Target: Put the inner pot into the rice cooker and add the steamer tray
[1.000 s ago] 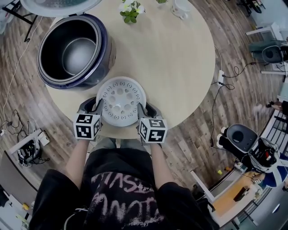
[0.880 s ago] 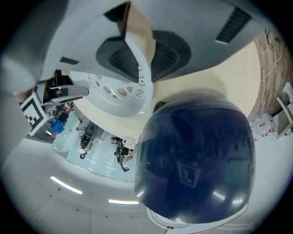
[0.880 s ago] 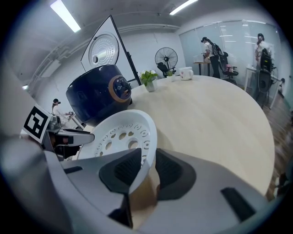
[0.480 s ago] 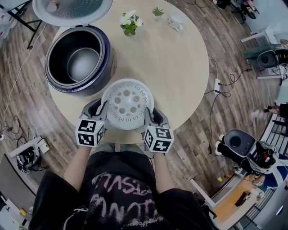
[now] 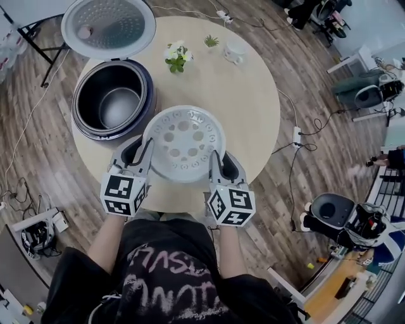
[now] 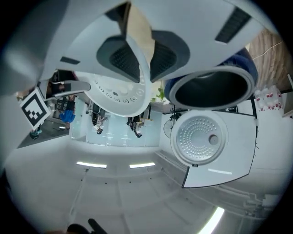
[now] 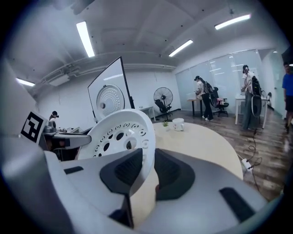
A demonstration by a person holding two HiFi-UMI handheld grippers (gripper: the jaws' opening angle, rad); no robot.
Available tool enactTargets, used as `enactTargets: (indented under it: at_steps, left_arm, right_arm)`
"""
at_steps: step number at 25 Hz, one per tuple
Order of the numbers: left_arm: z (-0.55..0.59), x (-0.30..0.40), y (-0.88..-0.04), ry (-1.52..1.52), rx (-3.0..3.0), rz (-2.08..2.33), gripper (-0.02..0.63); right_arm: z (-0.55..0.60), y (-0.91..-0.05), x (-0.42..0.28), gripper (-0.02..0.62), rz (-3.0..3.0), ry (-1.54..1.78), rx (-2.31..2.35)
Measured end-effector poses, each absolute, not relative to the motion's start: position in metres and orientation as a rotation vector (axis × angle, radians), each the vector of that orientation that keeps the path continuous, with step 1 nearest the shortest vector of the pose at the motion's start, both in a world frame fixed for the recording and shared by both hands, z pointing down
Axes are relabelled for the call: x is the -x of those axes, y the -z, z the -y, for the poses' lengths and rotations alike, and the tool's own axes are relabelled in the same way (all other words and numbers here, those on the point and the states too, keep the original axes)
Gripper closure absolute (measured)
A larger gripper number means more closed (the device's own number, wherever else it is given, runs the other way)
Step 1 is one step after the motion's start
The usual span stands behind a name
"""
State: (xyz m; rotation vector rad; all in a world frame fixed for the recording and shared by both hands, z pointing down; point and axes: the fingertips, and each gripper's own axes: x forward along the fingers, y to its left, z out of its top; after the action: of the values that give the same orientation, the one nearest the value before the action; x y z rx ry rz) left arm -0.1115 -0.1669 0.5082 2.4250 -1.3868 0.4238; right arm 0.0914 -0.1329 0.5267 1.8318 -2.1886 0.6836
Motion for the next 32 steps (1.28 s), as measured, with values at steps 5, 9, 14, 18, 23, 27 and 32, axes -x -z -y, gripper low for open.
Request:
enactTargets:
  at_steps: [5, 9, 14, 18, 23, 27, 32]
  left_arm:
    - [0.183, 0.122, -0.464, -0.356, -2.478, 1.491, 0.522]
    - [0.197, 0.138, -0.439, -0.3, -2.48, 1.56, 0.523]
    - [0.209, 0.175, -0.414, -0.259, -2.451, 1.697, 0.522]
    - [0.215, 0.21, -0.395, -0.228, -2.406, 1.822, 0.522]
    - [0.226, 0.25, -0.379, -0.202, -2.362, 1.921, 0.522]
    - [0.232, 0.283, -0.377, -0.19, -2.308, 1.981, 0.522]
    - [0.247, 0.31, -0.385, -0.206, -2.249, 1.976, 0.522]
  right_arm:
    - [0.157, -0.483, -0.082, 0.51, 2.286, -0.568, -1.855]
    - [0.18, -0.457, -0.067, 0.512, 2.365, -0.497, -1.836]
    - [0.209, -0.433, -0.031, 0.512, 2.465, -0.428, -1.754]
    - [0.232, -0.414, 0.004, 0.512, 2.55, -0.378, -1.667]
    - [0.258, -0.399, 0.047, 0.511, 2.609, -0.335, -1.58]
    - [0.277, -0.398, 0.083, 0.509, 2.643, -0.323, -1.486]
    - [0.3, -0.407, 0.111, 0.506, 2.602, -0.361, -1.412]
